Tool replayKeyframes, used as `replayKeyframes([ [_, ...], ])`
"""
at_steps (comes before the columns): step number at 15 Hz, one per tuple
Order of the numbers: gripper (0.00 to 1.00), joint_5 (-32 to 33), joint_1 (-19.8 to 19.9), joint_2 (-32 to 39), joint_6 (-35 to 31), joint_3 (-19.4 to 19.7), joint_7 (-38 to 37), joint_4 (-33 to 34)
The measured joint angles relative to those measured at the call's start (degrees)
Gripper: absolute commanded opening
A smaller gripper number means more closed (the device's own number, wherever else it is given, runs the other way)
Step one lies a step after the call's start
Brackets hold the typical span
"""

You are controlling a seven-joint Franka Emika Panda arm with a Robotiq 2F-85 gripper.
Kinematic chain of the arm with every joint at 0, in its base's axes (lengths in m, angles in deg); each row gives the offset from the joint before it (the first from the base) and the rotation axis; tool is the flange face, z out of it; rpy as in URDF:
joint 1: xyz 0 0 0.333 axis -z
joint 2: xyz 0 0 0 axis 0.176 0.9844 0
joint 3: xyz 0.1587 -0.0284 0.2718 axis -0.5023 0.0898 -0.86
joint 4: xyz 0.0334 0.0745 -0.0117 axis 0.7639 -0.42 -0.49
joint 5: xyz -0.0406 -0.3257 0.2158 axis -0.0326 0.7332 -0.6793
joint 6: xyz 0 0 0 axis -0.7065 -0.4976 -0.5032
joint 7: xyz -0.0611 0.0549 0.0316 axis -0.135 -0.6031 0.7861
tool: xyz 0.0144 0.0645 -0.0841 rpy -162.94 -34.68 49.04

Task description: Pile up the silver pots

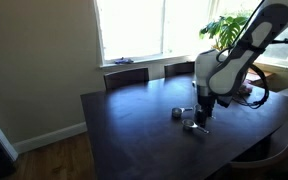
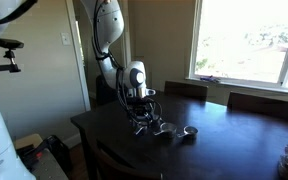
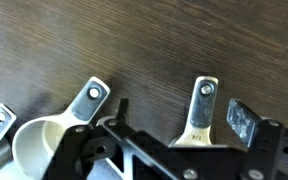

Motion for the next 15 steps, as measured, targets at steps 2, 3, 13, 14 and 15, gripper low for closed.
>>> replayKeyframes([
  [2,1.0,-1.5,0.0,1.5,-0.9,-1.0,0.4,0.6],
  [3,1.0,-1.9,0.0,2.2,-1.4,-1.3,0.5,0.9],
  [13,0.41,-4.8,0.6,9.5,-7.6,-1.6,2.6,5.7],
  [14,0.34,-5.2,0.8,9.7,-7.8,-1.9,3.2,5.8],
  [15,0.28,-5.4,0.9,9.7,-7.8,-2.1,3.8,6.0],
])
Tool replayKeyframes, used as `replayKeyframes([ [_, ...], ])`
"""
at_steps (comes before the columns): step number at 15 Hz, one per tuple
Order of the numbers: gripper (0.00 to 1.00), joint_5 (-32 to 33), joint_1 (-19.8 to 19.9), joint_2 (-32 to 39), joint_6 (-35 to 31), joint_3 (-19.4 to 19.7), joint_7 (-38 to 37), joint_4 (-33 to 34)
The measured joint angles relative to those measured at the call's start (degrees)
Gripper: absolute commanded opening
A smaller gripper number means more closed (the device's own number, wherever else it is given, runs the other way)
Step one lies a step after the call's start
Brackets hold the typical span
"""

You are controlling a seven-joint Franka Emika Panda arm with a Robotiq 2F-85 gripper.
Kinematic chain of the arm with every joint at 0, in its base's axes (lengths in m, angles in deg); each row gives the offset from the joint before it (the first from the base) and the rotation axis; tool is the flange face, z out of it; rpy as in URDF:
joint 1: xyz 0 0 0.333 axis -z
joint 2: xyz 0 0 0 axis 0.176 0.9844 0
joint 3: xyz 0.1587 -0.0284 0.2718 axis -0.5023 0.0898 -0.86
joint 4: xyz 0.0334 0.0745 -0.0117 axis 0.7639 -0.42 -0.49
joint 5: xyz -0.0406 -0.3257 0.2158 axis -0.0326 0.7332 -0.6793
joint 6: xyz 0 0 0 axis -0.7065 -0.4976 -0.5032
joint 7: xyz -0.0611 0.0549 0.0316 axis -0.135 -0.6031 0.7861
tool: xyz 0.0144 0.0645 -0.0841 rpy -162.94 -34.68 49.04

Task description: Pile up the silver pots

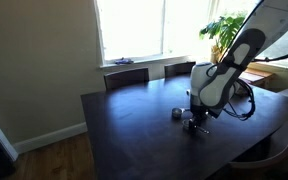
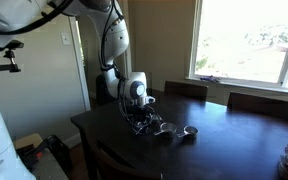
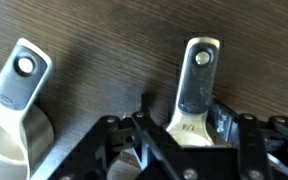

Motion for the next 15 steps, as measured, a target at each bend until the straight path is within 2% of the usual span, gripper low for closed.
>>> replayKeyframes([
  [3,0.08,-0.1,0.1,0.0,0.0,-0.2,1.2,0.4],
  [5,0.08,-0.1,0.1,0.0,0.0,-0.2,2.1,0.5],
  [7,0.04,0.0,0.0,0.0,0.0,-0.2,2.8,0.5],
  [8,0.08,0.1,0.0,-0.1,0.0,-0.2,3.1,0.5],
  [15,0.09,1.1,-0.7,-1.1,-2.1,0.3,4.2,0.2],
])
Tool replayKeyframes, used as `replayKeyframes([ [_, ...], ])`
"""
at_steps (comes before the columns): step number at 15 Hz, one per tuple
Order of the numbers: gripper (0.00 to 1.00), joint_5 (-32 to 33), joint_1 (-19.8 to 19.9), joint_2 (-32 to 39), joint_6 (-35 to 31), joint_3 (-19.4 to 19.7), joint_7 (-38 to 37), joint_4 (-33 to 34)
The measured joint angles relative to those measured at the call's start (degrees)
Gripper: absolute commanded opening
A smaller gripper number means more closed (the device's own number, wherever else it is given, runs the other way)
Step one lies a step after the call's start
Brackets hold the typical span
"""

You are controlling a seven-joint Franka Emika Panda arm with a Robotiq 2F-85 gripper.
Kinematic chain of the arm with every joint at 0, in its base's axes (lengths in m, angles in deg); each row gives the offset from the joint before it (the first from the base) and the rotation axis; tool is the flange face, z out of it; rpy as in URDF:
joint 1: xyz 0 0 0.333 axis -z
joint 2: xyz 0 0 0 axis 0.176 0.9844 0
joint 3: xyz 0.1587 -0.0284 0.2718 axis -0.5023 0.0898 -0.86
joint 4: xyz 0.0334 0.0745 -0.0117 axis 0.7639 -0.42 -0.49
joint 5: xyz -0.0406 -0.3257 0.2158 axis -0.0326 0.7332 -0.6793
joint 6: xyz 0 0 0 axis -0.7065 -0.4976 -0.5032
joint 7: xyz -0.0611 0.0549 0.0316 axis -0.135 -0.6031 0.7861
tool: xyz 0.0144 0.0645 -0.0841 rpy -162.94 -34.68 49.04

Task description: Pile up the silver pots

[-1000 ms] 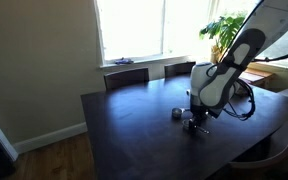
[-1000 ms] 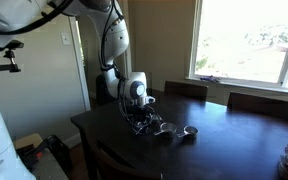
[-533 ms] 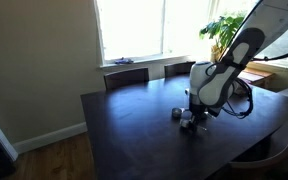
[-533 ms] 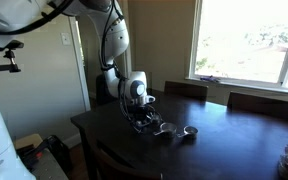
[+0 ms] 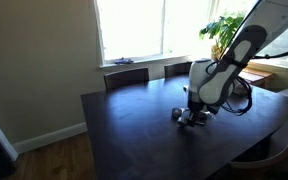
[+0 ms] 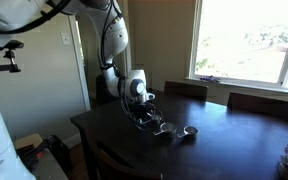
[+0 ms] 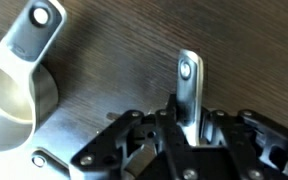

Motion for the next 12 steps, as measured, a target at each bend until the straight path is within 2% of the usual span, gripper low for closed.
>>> replayKeyframes([
  [5,0.09,0.7,-2.5,-4.6,-1.7,2.6,-0.6,0.0],
  [12,0.09,5.4,-10.6,-7.4,-5.5,12.0,-8.3,0.1],
])
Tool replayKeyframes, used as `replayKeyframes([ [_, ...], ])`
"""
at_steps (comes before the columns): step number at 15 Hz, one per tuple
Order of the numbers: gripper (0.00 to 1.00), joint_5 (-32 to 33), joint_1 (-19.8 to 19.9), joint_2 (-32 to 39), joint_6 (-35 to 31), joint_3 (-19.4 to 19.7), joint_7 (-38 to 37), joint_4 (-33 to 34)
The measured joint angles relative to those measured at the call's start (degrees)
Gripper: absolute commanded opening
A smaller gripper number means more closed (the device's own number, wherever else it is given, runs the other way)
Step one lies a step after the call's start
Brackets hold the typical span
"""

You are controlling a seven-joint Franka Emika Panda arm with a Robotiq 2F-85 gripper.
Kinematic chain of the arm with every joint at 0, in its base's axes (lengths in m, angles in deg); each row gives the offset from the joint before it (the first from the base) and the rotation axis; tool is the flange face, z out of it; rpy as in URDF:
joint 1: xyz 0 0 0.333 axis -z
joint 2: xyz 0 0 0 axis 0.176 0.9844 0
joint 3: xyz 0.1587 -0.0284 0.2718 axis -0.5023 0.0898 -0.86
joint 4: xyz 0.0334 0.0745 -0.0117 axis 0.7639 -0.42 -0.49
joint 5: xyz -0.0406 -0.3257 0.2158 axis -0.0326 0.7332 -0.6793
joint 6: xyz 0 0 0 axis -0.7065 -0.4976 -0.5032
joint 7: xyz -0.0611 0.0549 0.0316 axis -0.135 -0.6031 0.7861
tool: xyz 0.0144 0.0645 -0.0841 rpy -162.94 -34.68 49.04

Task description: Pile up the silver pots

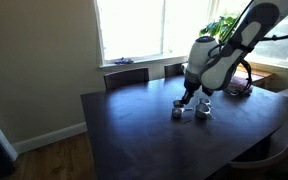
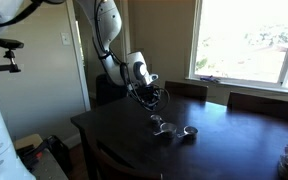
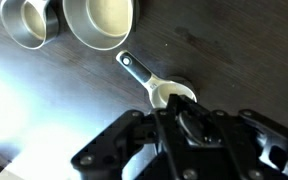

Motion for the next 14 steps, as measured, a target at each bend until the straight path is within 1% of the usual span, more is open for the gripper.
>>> replayKeyframes([
  [3,0.09,1.8,-4.9,0.7,-1.9,5.7,-5.2,0.6],
  [5,0.09,2.7,-8.8,2.6,-2.6,10.0,-8.8,1.8],
  [7,0.08,2.7,-12.1,5.4,-2.7,13.2,-11.7,3.5],
  [10,0.08,2.6,-14.6,9.8,-2.7,15.1,-14.6,5.4],
  [14,0.08,2.4,-15.8,14.3,-3.0,15.6,-15.6,7.3],
])
